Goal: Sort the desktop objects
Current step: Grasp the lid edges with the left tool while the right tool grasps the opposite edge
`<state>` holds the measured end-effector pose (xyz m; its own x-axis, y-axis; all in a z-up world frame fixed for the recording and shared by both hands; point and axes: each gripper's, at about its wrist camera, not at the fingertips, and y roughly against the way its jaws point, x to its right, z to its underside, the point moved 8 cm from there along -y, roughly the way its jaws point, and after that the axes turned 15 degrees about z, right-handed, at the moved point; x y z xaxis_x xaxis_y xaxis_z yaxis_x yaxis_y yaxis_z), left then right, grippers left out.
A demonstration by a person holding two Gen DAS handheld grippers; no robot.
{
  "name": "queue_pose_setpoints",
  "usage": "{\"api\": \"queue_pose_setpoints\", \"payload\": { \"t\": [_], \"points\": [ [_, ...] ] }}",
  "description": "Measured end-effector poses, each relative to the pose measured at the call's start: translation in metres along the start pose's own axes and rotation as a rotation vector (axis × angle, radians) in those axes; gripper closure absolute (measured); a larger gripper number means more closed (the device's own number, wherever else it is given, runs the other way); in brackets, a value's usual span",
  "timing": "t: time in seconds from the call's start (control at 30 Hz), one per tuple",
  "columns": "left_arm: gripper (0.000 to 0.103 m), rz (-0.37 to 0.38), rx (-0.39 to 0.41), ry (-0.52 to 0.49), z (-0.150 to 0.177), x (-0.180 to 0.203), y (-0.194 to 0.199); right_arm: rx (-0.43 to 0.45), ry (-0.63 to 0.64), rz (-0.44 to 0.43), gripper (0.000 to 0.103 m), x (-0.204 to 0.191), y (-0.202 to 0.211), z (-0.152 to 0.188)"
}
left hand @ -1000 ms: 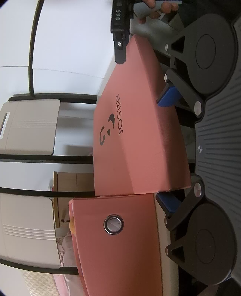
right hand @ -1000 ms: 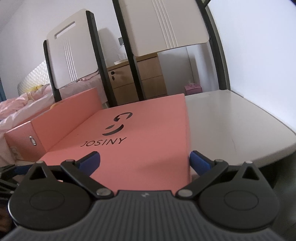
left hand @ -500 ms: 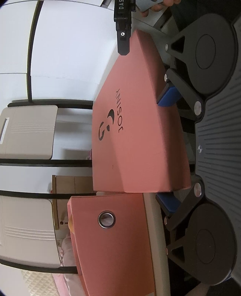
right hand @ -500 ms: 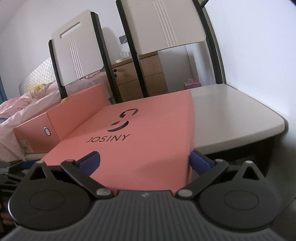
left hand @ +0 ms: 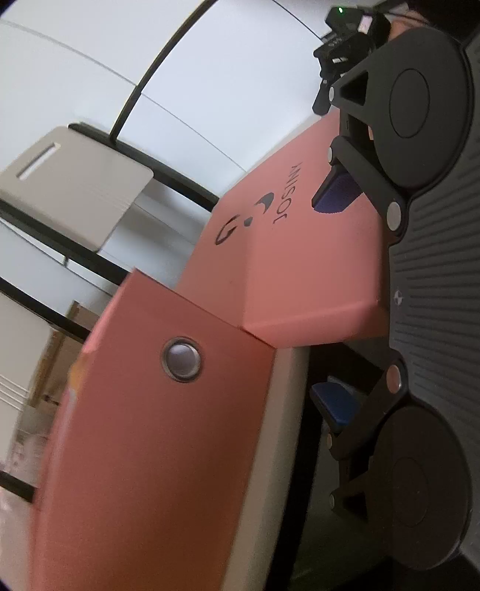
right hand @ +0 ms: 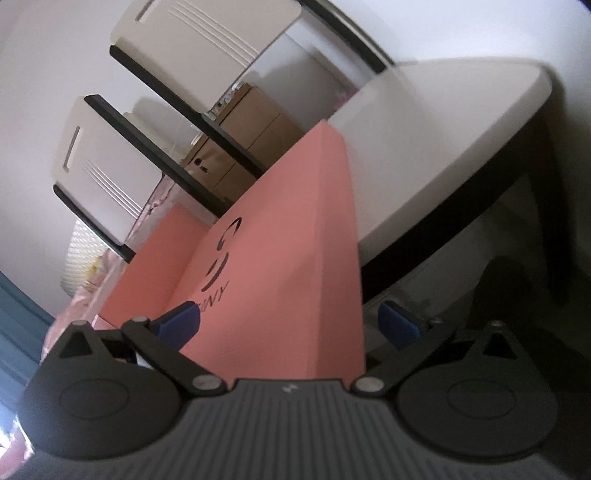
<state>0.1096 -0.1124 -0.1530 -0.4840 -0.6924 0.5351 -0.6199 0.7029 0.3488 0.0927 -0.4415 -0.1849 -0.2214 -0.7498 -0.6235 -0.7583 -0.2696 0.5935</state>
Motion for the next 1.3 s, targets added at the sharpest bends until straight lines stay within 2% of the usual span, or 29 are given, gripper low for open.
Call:
{"api": "queue_pose_setpoints", "payload": {
  "t": [0.13, 0.23, 0.3, 0.33, 0.4, 0.63, 0.77, 0.9, 1.0, 1.2, 1.3],
  "points": [
    [0.004, 0.019, -0.003, 0.038, 0.000, -0.004, -0.007, -0.050, -0.025, -0.044, 0.000, -0.005, -0.014, 0.004],
    [0.006, 0.033, -0.004, 0.067, 0.000, -0.007, -0.012, -0.045, -0.044, -0.053, 0.002, -0.005, -0.016, 0.004],
    [0.014, 0.042, -0.006, 0.086, 0.000, -0.009, -0.016, -0.041, -0.040, -0.045, 0.018, -0.005, -0.015, 0.003],
    [0.020, 0.047, -0.006, 0.095, 0.000, -0.010, -0.018, -0.040, -0.033, -0.035, 0.021, -0.006, -0.015, 0.003],
    [0.020, 0.056, -0.008, 0.114, 0.000, -0.012, -0.021, -0.033, -0.006, -0.012, 0.025, -0.006, -0.014, 0.005],
    [0.026, 0.011, 0.024, -0.012, -0.006, 0.007, -0.007, 0.009, 0.023, -0.034, 0.030, -0.012, 0.004, 0.004],
    [0.027, -0.015, 0.043, -0.084, -0.010, 0.017, 0.001, 0.068, 0.078, -0.054, 0.034, -0.024, 0.028, 0.001],
    [0.027, 0.015, 0.032, -0.042, -0.010, 0.015, 0.003, 0.109, 0.130, -0.051, 0.036, -0.034, 0.044, -0.002],
    [0.027, 0.030, 0.015, -0.008, -0.006, 0.008, 0.000, 0.076, 0.095, -0.047, 0.036, -0.025, 0.039, 0.002],
    [0.026, 0.033, 0.003, -0.020, -0.003, 0.010, -0.005, 0.020, 0.007, -0.046, 0.035, -0.008, 0.026, 0.009],
    [0.024, 0.049, -0.007, 0.022, 0.001, 0.003, -0.006, -0.018, -0.043, -0.043, 0.032, 0.003, 0.015, 0.012]
  ]
}}
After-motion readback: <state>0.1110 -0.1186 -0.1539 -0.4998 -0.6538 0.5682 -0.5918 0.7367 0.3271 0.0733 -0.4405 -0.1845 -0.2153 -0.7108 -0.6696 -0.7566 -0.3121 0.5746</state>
